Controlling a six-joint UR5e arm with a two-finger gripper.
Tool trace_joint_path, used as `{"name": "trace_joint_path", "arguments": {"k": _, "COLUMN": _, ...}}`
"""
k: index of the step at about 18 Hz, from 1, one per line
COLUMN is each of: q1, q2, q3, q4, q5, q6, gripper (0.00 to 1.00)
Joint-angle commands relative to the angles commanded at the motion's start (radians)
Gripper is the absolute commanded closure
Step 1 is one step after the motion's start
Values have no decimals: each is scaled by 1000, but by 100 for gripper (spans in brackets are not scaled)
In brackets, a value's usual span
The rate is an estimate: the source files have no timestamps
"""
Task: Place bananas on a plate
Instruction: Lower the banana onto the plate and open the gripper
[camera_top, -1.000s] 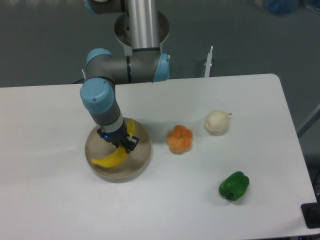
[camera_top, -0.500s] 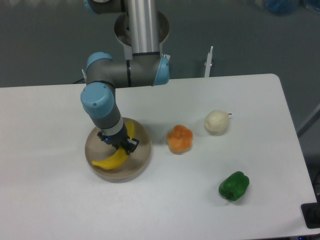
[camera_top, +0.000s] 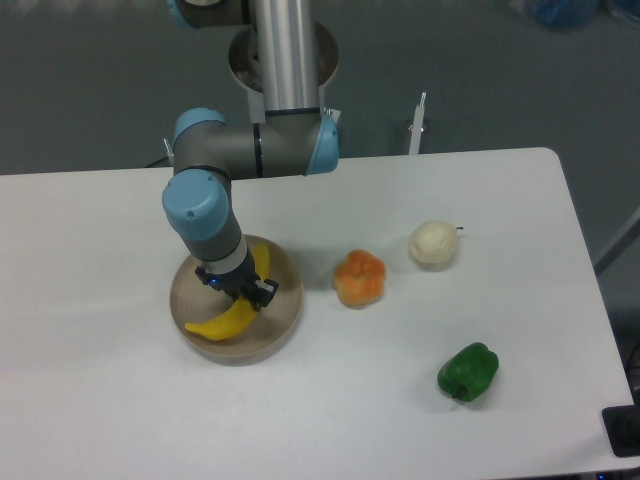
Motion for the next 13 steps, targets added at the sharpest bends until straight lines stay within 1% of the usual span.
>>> {"name": "trace_joint_path", "arguments": {"k": 3, "q1": 0, "q2": -11, "q3": 2, "q4": 0, "q5": 2, "q6": 0, "gripper": 59}}
{"name": "trace_joint_path", "arguments": {"k": 9, "q1": 0, "q2": -14, "q3": 0, "q4": 0, "q5": 3, "q6": 2, "gripper": 58}}
{"name": "trace_joint_path", "arguments": {"k": 10, "q1": 0, "q2": -12, "q3": 0, "q4": 2, "q5": 3, "q6": 2, "gripper": 57}}
{"name": "trace_joint_path", "arguments": {"k": 11, "q1": 0, "q2": -11, "q3": 2, "q4": 0, "q5": 3, "q6": 2, "gripper": 51}}
{"name": "trace_joint_path", "arguments": {"k": 12, "q1": 2, "q2": -11, "q3": 3, "q4": 2, "q5": 3, "q6": 2, "gripper": 35}}
{"name": "trace_joint_path", "arguments": {"k": 13, "q1": 2, "q2": -11, "q3": 11, "q4": 0, "q5": 3, "q6": 2, "gripper": 12}}
